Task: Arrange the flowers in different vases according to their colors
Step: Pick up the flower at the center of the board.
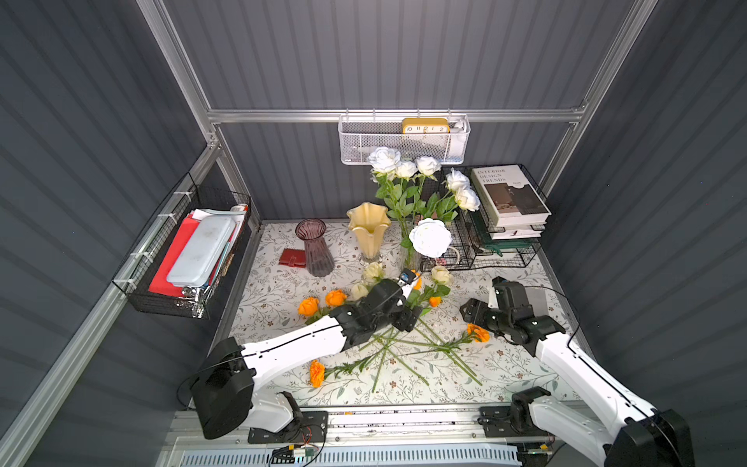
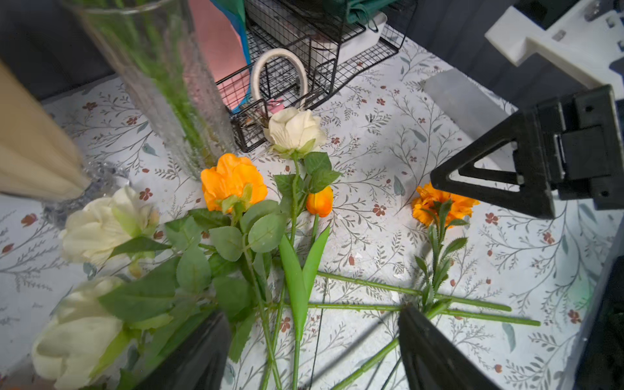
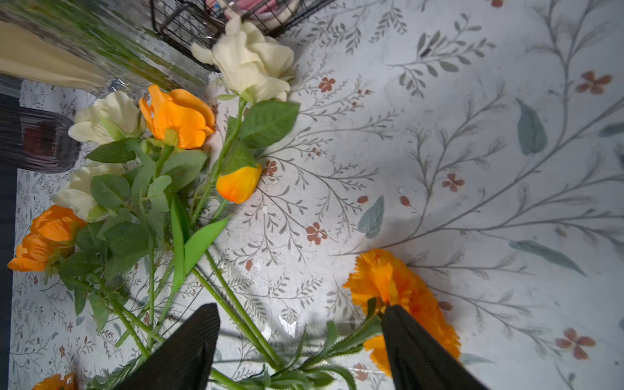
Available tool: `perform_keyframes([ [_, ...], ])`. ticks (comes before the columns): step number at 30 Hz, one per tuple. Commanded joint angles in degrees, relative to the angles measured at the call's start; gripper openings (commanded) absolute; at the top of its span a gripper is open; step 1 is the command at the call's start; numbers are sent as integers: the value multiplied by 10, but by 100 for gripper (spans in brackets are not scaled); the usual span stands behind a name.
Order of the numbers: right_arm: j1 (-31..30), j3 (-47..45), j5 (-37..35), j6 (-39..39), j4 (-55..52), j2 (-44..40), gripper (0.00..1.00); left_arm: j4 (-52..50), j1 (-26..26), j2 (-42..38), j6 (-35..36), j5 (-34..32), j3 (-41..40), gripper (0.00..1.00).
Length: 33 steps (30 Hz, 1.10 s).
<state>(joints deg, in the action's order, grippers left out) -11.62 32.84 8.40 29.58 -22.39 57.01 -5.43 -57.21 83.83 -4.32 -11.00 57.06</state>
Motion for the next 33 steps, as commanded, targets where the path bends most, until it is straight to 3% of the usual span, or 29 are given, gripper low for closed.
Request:
perform_keyframes([
  [1, 26, -14, 45, -1, 13, -2, 81, -73, -24, 30, 89, -15, 31, 81],
  [3, 41, -22, 62, -7, 17, -4, 81, -83, -26, 36, 77, -33, 47, 81],
  [5, 44, -21, 126, -40, 24, -7, 81, -94, -24, 34, 56, -49, 62, 82],
  [9, 17, -19, 188, -82, 38, -18, 80, -63, -6, 7, -5, -76, 58, 85],
  [15, -121, 14, 126, -146, 29, -8, 80, -16, 46, -74, -75, -33, 15, 86],
  [20, -242, 53, 31, -185, 37, 63, 80, -23, 78, -110, -102, -27, -2, 86],
  [24, -250, 100, -3, -167, 6, 133, 79, -28, 81, -133, -100, 5, -10, 87],
  [27, -257, 111, 38, -139, 38, 168, 77, -47, 85, -140, -110, -18, -10, 87],
  [33, -284, 160, 46, -82, 50, 245, 74, -44, 93, -150, -123, -2, -21, 87],
])
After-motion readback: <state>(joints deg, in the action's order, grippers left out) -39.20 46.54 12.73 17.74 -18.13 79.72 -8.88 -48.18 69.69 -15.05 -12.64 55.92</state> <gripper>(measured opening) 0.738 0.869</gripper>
